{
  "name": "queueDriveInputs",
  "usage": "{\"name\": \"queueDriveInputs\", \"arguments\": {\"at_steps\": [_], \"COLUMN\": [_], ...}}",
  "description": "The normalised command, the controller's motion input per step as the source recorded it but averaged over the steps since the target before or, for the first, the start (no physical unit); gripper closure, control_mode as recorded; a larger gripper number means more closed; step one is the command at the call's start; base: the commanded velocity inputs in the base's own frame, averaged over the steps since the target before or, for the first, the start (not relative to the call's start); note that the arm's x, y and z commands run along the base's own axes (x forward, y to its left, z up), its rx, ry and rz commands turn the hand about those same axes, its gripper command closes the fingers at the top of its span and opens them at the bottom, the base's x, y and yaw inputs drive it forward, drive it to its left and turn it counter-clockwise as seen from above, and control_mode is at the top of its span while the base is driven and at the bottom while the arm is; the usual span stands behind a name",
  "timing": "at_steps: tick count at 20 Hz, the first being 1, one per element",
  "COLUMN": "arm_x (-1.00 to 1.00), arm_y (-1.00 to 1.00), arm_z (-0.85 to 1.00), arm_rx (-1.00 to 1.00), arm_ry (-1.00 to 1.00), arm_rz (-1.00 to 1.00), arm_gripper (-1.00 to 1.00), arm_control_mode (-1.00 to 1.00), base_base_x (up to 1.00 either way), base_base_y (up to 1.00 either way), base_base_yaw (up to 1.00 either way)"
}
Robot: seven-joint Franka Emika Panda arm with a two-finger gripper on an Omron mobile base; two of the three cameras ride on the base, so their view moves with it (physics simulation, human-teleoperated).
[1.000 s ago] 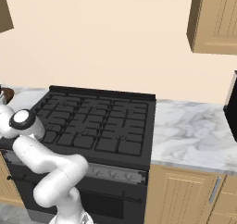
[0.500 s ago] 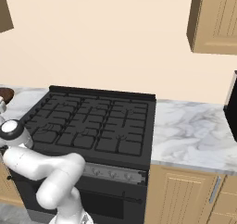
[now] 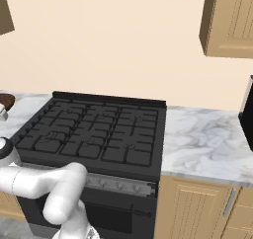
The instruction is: Pick the cup and bowl from the counter and place them on the counter next to the sink.
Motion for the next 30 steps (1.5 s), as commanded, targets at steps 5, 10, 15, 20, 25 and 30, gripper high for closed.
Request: {"name": "queueDriveInputs", "arguments": {"at_steps": [5, 10, 15, 20, 25, 30], "arm_x": [0.00, -0.01, -0.74, -0.64, -0.70, -0.65], "arm_y": [-0.37, -0.43, -0.93, -1.00, -1.00, -1.00], "arm_z": [0.73, 1.00, 0.80, 0.81, 0.48, 0.39], "arm_rx": [-0.02, -0.01, 0.00, 0.00, 0.00, 0.00], "arm_ry": [0.07, 0.18, 0.06, 0.02, 0.00, 0.00], "arm_rz": [0.00, 0.00, 0.00, 0.00, 0.00, 0.00], "arm_gripper": [1.00, 1.00, 1.00, 1.00, 1.00, 1.00], "arm_control_mode": [-1.00, -1.00, -1.00, -1.00, -1.00, -1.00], "base_base_x": [0.00, 0.00, 0.00, 0.00, 0.00, 0.00], "base_base_y": [0.00, 0.00, 0.00, 0.00, 0.00, 0.00], "base_base_yaw": [0.00, 0.00, 0.00, 0.00, 0.00, 0.00]}}
